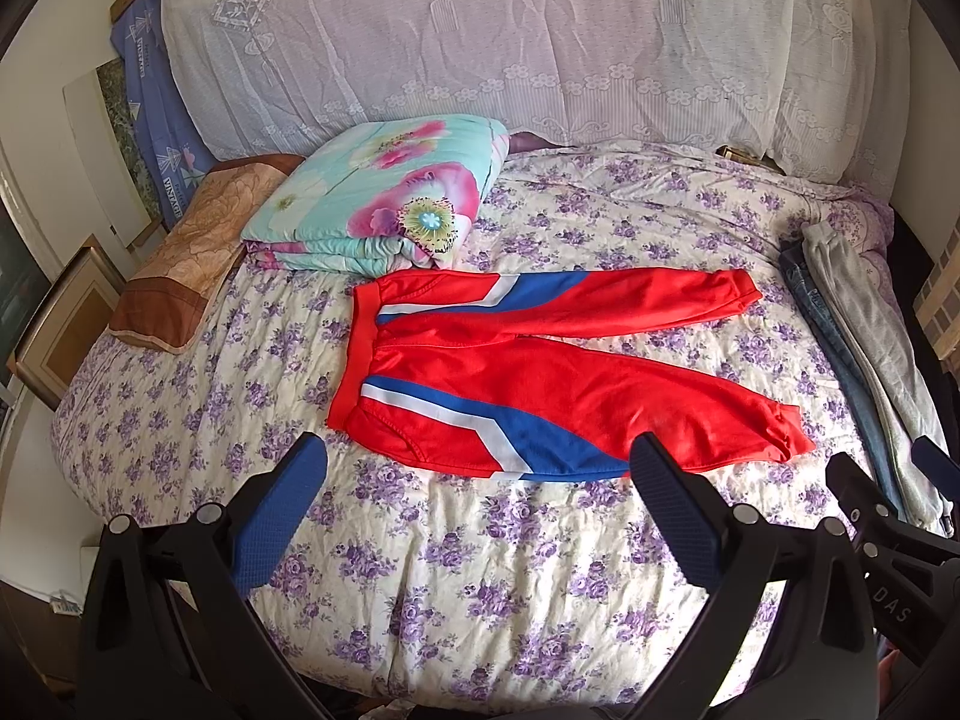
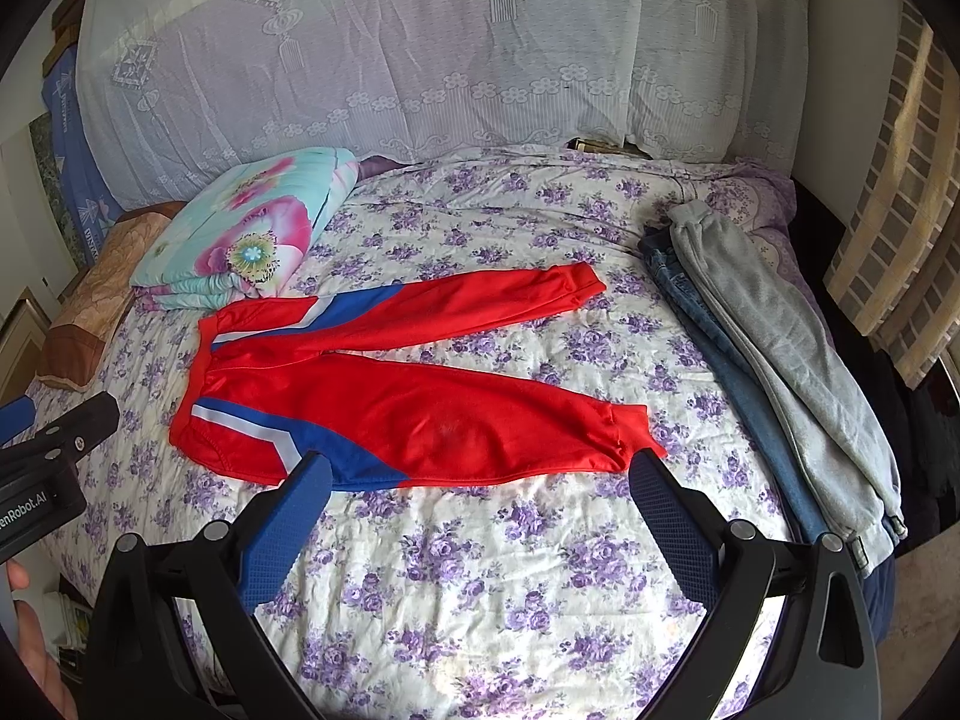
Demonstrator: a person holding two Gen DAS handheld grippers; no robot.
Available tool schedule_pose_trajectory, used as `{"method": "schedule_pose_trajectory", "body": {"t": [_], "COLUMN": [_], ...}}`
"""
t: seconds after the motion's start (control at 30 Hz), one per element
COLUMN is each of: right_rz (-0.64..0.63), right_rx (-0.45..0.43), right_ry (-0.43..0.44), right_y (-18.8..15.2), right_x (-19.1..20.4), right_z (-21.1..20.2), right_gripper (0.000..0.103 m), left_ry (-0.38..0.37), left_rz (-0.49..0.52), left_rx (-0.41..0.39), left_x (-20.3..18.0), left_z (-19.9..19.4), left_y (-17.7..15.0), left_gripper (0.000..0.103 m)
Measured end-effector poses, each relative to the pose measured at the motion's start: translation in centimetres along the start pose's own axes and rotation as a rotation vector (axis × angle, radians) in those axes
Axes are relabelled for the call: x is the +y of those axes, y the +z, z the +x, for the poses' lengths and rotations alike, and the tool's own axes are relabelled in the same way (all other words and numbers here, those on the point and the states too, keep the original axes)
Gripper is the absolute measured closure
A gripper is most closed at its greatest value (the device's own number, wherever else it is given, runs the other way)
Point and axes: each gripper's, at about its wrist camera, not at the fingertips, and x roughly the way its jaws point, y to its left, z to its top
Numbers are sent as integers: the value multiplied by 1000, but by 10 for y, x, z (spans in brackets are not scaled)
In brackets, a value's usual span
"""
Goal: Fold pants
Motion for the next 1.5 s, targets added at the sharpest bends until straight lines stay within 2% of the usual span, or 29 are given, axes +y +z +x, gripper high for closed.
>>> {"method": "schedule_pose_trajectory", "body": {"t": [0.83,0.97,1.0,1.1,1.17,1.23,1.33,1.5], "right_rz": [-1,6,12,50,60,67,86,100], "right_rx": [7,45,59,188,257,302,341,363], "right_ry": [3,46,55,29,29,2,-16,-62], "right_y": [-3,-13,-15,-27,-42,-58,-74,-75], "right_x": [7,9,12,-1,-9,-18,-32,-42], "right_z": [-1,10,18,75,107,130,149,165], "right_gripper": [3,3,3,4,4,4,4,4], "left_ry": [-1,-19,-43,-94,-138,-139,-108,-138], "left_rz": [3,11,12,-27,-86,-150,-278,-510], "left_rx": [7,44,76,224,348,431,500,543], "left_x": [3,9,9,9,17,31,69,135], "left_z": [2,11,20,70,113,152,202,260], "left_y": [-1,-12,-16,-29,-46,-61,-78,-81], "left_gripper": [5,5,5,5,5,5,5,5]}}
